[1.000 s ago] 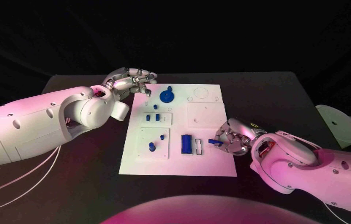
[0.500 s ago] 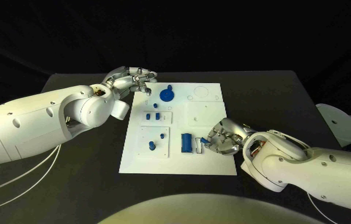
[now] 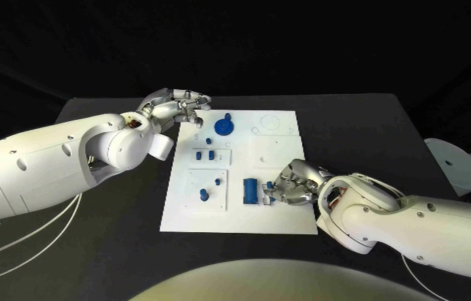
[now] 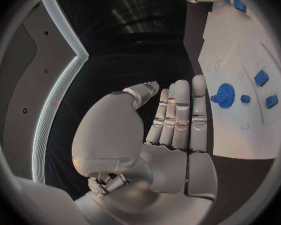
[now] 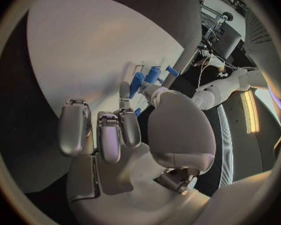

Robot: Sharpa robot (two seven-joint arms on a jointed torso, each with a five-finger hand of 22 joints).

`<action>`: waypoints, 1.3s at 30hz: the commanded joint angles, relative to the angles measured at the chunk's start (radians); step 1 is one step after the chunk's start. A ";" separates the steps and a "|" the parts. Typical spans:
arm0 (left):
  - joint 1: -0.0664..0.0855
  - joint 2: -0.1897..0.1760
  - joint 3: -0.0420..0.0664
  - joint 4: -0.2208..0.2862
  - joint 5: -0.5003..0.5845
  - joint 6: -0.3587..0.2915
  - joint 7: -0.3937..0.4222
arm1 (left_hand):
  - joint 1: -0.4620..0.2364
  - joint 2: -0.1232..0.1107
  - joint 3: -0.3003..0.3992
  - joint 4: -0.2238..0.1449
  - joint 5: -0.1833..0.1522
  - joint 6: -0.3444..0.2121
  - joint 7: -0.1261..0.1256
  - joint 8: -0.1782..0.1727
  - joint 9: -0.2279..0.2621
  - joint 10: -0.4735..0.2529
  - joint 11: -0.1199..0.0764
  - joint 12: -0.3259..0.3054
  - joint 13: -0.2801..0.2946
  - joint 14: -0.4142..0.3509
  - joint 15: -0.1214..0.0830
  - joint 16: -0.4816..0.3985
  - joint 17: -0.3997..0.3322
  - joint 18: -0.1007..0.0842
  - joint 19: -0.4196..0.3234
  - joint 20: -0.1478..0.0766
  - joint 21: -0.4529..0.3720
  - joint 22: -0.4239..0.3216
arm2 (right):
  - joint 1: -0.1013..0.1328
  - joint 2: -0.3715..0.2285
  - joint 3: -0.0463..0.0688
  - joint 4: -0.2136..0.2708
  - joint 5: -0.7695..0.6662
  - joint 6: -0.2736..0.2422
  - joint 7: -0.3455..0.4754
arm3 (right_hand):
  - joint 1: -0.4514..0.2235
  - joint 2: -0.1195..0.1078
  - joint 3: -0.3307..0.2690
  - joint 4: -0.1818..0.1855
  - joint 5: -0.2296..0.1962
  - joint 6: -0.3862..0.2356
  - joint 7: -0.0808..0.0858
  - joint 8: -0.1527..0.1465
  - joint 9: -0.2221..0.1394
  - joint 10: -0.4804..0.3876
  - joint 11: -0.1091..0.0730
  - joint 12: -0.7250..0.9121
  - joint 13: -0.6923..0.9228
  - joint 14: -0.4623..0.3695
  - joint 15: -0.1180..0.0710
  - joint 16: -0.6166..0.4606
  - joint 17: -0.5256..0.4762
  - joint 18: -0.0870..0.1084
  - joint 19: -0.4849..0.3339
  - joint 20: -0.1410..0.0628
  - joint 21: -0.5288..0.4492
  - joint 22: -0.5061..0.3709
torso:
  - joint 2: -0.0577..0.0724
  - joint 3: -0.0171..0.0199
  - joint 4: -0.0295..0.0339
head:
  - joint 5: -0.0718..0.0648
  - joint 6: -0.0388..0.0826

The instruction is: Assemble the parts on the task board

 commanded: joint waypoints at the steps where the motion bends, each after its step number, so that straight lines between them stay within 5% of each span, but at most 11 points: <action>1: 0.000 0.001 0.001 0.003 0.002 0.017 0.004 | -0.004 0.004 -0.003 0.005 0.006 -0.008 0.000 0.006 0.002 -0.003 -0.001 0.005 -0.001 -0.003 0.000 0.001 -0.001 0.011 0.005 -0.001 -0.007 -0.001 | -0.003 0.005 0.000 -0.002 0.001 0.053 -0.005 | -0.009 0.001 -0.008 -0.001 -0.006 0.005 0.005 -0.002 -0.001 0.043 0.006 0.005 0.151 0.106 0.006 0.006 0.263 -0.017 0.030 0.001 0.003 0.184 | 0.000 0.0007 -0.0009 | 0.001 0.000; 21: 0.000 -0.001 0.000 0.003 0.002 0.019 0.001 | -0.004 0.004 -0.003 0.005 0.006 -0.008 0.000 0.006 0.002 -0.003 -0.001 0.005 -0.001 -0.003 0.000 0.001 -0.001 0.011 0.005 -0.001 -0.007 -0.001 | -0.009 0.010 0.000 0.002 -0.003 0.057 -0.004 | -0.021 0.011 -0.015 -0.003 -0.009 0.007 0.003 -0.003 -0.003 0.044 0.005 0.008 0.153 0.106 0.005 0.006 0.263 -0.016 0.028 0.001 -0.002 0.182 | 0.000 -0.0004 -0.0003 | 0.002 0.000; 31: 0.000 -0.002 0.000 0.003 0.002 0.018 0.001 | -0.004 0.003 -0.003 0.004 0.006 -0.010 0.000 0.008 0.002 -0.003 0.000 0.005 -0.002 -0.003 0.000 0.002 -0.002 0.011 0.005 -0.001 -0.008 -0.001 | -0.009 -0.026 0.000 0.025 -0.055 -0.026 0.036 | -0.033 0.001 -0.037 -0.003 -0.031 0.006 0.004 -0.006 -0.005 0.039 0.006 -0.005 0.146 0.106 0.006 0.006 0.263 -0.015 0.026 0.001 -0.010 0.180 | -0.001 0.0012 0.0000 | 0.006 0.004; 34: 0.000 -0.003 0.000 0.002 0.002 0.018 0.001 | -0.004 0.003 -0.003 0.004 0.006 -0.010 0.000 0.008 0.002 -0.003 0.000 0.005 -0.002 -0.003 0.000 0.002 -0.002 0.011 0.005 -0.001 -0.008 -0.001 | -0.008 -0.044 0.000 0.032 -0.079 -0.067 0.104 | 0.025 -0.011 -0.034 -0.023 -0.037 -0.021 0.011 -0.018 -0.007 0.024 0.011 -0.042 0.123 0.104 0.008 0.003 0.253 -0.012 0.020 0.003 -0.030 0.175 | -0.001 0.0011 -0.0018 | 0.006 0.007; 39: 0.000 -0.001 0.000 0.001 0.002 0.019 0.002 | -0.004 0.003 -0.003 0.004 0.006 -0.010 0.000 0.008 0.002 -0.003 0.000 0.005 -0.002 -0.003 0.000 0.002 -0.002 0.011 0.005 -0.001 -0.008 -0.001 | -0.008 -0.055 0.000 0.031 -0.139 -0.080 0.167 | 0.192 -0.009 0.038 -0.116 -0.045 -0.060 0.021 -0.040 -0.018 0.020 0.017 -0.042 0.123 0.103 0.012 0.001 0.249 -0.011 0.018 0.006 -0.032 0.175 | -0.001 0.0017 -0.0022 | 0.007 0.007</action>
